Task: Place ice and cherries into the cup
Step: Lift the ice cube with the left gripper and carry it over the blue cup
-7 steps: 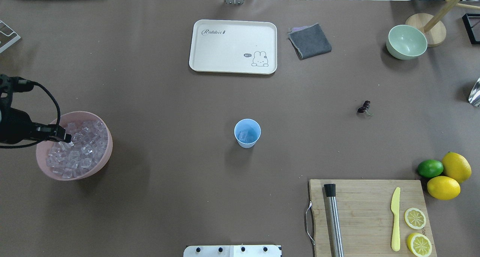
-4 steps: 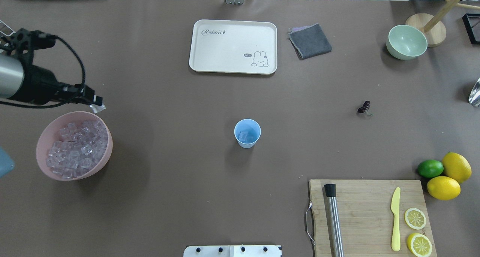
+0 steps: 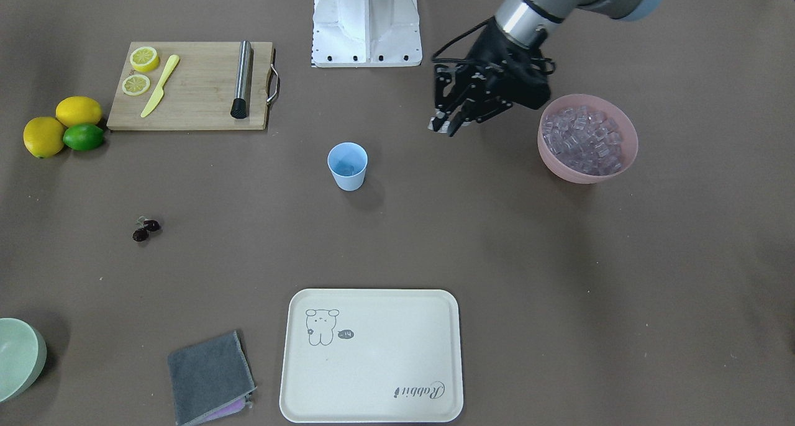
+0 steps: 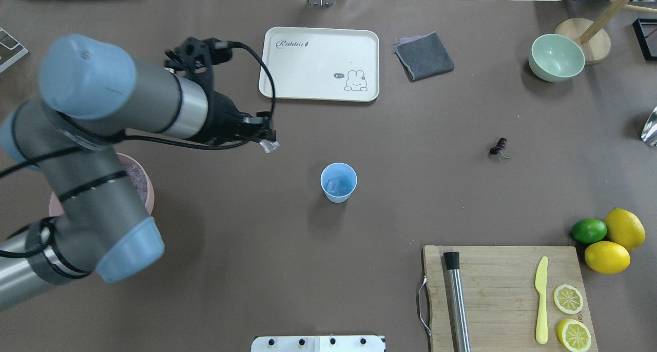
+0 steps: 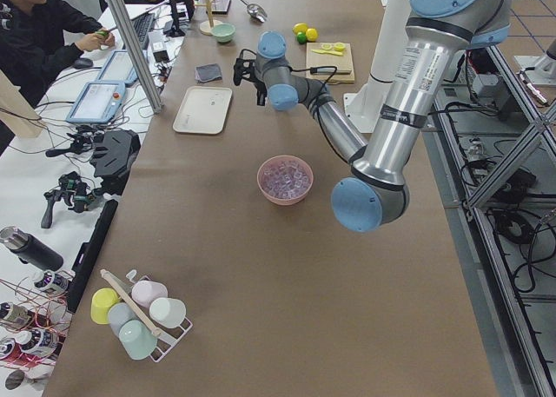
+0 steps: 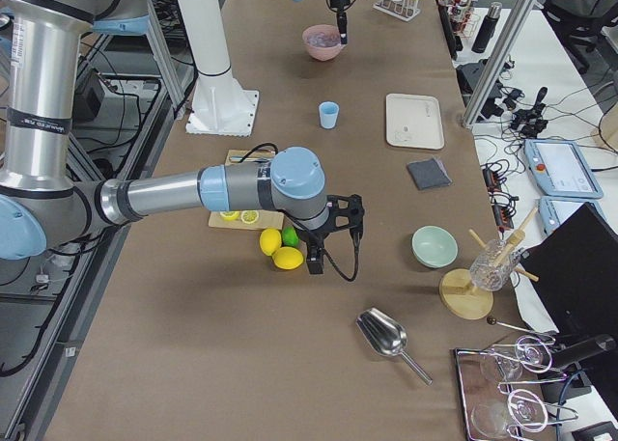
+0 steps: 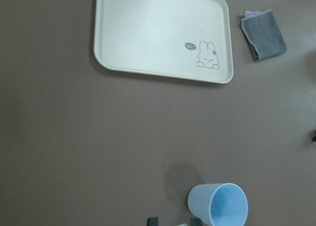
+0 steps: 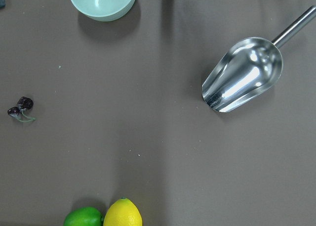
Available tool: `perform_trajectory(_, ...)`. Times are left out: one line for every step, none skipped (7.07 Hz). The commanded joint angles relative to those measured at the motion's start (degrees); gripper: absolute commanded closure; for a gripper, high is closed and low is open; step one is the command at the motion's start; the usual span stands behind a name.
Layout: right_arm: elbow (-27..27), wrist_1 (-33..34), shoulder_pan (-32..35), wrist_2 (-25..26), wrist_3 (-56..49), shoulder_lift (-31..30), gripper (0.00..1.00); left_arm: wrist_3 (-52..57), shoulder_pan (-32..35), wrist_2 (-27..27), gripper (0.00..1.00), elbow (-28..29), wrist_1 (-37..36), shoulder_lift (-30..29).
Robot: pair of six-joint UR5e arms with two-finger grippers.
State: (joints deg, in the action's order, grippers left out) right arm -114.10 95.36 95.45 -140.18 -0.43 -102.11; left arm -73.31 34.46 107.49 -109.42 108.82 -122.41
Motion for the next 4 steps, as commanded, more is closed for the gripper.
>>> perform_trajectory(0.0, 0.0, 0.0, 0.0, 0.0, 0.2, 0.00, -3.9, -7.3, -10.1, 1.00, 8.0, 2.3, -6.9)
perform_trajectory(0.1, 0.0, 0.0, 0.1, 0.1, 0.5, 0.00, -4.1, -9.3, -13.3, 1.00, 11.0, 3.6, -8.0)
perform_trajectory(0.1, 0.1, 0.0, 0.1, 0.3, 0.5, 0.00, -4.1, -10.3, -14.2, 1.00, 12.7, 4.5, -8.2)
perform_trajectory(0.1, 0.0, 0.0, 0.0, 0.4, 0.5, 0.00, -4.1, -10.7, -14.2, 1.00, 14.0, 4.6, -8.4)
